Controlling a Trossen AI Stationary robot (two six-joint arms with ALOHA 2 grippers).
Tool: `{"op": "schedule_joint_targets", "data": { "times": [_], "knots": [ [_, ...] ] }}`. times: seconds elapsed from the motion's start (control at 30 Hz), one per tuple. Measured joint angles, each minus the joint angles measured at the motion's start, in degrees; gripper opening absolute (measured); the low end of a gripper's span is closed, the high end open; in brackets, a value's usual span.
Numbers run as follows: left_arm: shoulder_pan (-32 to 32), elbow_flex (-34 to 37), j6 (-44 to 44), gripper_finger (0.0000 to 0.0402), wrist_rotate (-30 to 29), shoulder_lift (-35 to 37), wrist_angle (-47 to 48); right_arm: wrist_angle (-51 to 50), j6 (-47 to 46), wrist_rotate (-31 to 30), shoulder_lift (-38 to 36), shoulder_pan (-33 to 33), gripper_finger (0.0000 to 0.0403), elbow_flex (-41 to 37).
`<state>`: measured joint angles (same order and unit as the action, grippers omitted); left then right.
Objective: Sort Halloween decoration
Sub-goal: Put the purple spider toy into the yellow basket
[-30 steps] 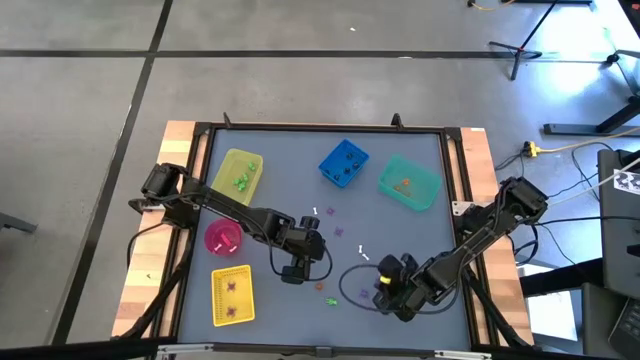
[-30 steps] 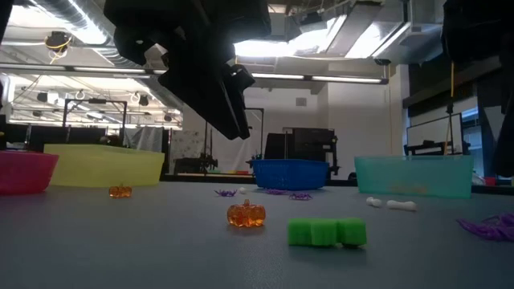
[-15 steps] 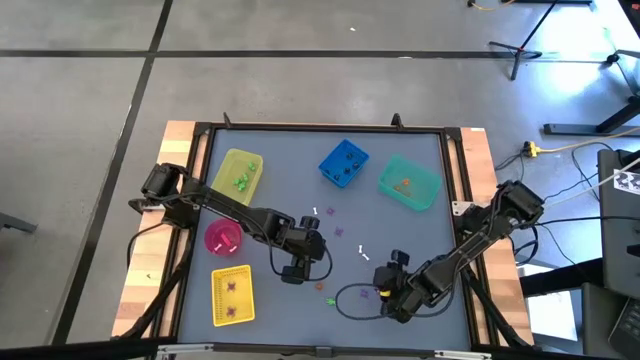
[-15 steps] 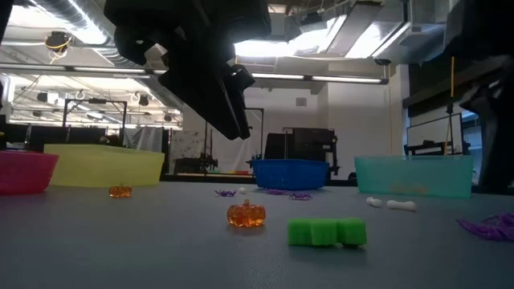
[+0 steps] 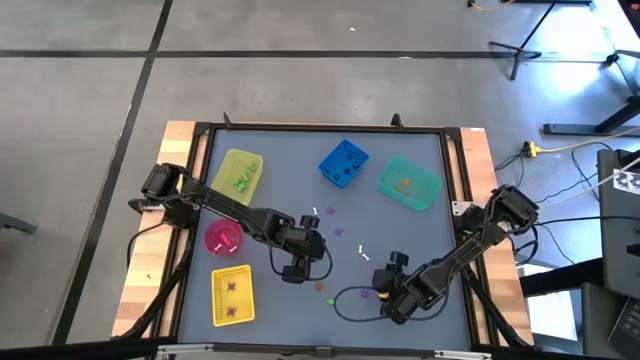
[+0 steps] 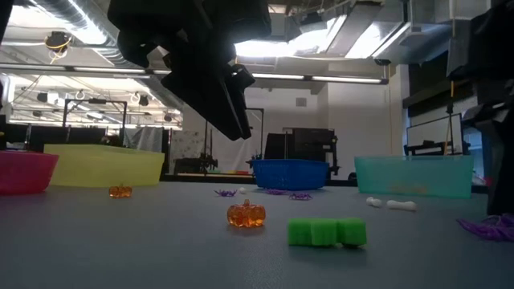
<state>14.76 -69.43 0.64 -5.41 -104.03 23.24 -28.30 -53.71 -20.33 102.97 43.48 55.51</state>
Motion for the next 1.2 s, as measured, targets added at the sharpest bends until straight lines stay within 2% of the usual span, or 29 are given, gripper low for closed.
{"op": "schedule_joint_targets", "data": {
  "times": [0.33, 0.77, 1.2],
  "knots": [
    [0.00, 0.00, -0.02, 0.0159, -0.02, 0.00, 0.00, 0.05, -0.22, 0.41, 0.21, -0.01, 0.0189, 0.00],
    [0.00, 0.00, -0.02, 0.0159, -0.02, 0.00, 0.00, 0.34, -0.21, 0.71, 0.33, 0.01, 0.0123, -0.04],
    [0.00, 0.02, -0.02, 0.0159, -0.02, 0.00, 0.02, 0.62, 0.01, 0.43, 0.53, -0.01, 0.0120, 0.99]
  ]
}}
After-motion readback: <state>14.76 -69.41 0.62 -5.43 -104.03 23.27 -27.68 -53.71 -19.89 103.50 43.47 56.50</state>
